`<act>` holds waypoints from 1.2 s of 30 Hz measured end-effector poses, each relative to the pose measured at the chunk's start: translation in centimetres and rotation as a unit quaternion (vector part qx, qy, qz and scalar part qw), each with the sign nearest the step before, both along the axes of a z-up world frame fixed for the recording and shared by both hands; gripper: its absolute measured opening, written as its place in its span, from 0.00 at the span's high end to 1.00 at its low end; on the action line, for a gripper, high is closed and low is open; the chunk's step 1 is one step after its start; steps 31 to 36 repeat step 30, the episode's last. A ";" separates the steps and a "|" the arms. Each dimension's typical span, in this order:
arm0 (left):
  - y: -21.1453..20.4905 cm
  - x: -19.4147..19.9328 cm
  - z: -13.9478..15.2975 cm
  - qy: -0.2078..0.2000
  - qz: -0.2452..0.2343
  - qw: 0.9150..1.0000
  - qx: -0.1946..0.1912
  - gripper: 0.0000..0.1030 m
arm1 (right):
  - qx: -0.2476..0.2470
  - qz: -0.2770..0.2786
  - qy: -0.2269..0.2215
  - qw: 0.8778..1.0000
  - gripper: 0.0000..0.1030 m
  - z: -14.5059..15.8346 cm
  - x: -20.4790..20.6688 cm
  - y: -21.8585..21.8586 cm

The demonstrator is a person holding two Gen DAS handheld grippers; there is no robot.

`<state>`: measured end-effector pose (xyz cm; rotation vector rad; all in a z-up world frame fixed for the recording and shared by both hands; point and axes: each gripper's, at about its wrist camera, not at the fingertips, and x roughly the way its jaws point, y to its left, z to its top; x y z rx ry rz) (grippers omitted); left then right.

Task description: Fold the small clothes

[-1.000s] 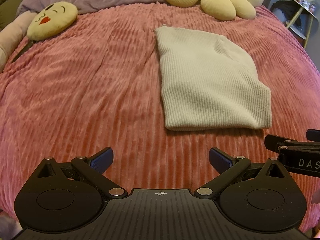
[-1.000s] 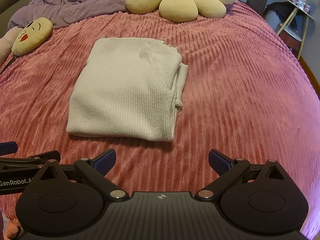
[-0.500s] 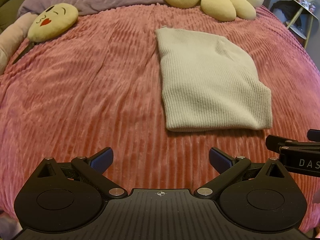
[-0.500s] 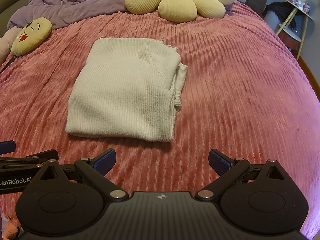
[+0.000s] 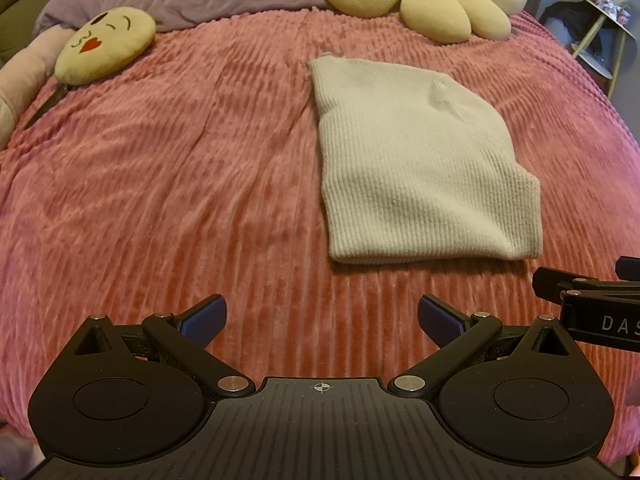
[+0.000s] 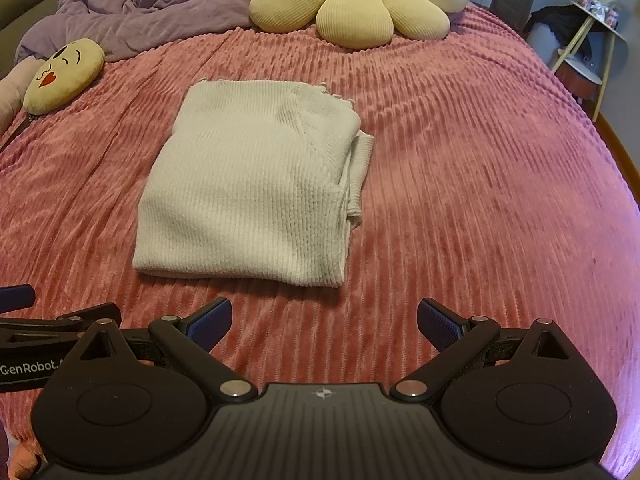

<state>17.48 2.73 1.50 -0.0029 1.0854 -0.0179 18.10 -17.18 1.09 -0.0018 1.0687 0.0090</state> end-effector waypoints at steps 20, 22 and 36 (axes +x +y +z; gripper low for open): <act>-0.4 -0.2 -0.1 -0.013 -0.006 1.000 0.026 0.00 | -0.003 -0.003 0.000 1.000 0.04 -0.1 0.0 -0.3; -0.4 -0.3 -0.1 -0.012 -0.006 1.000 0.024 0.00 | -0.004 -0.003 -0.001 1.000 0.04 -0.1 0.0 -0.3; -0.4 -0.4 -0.3 -0.005 -0.005 1.000 0.013 0.00 | -0.008 -0.002 -0.004 1.000 0.04 0.1 -0.1 -0.2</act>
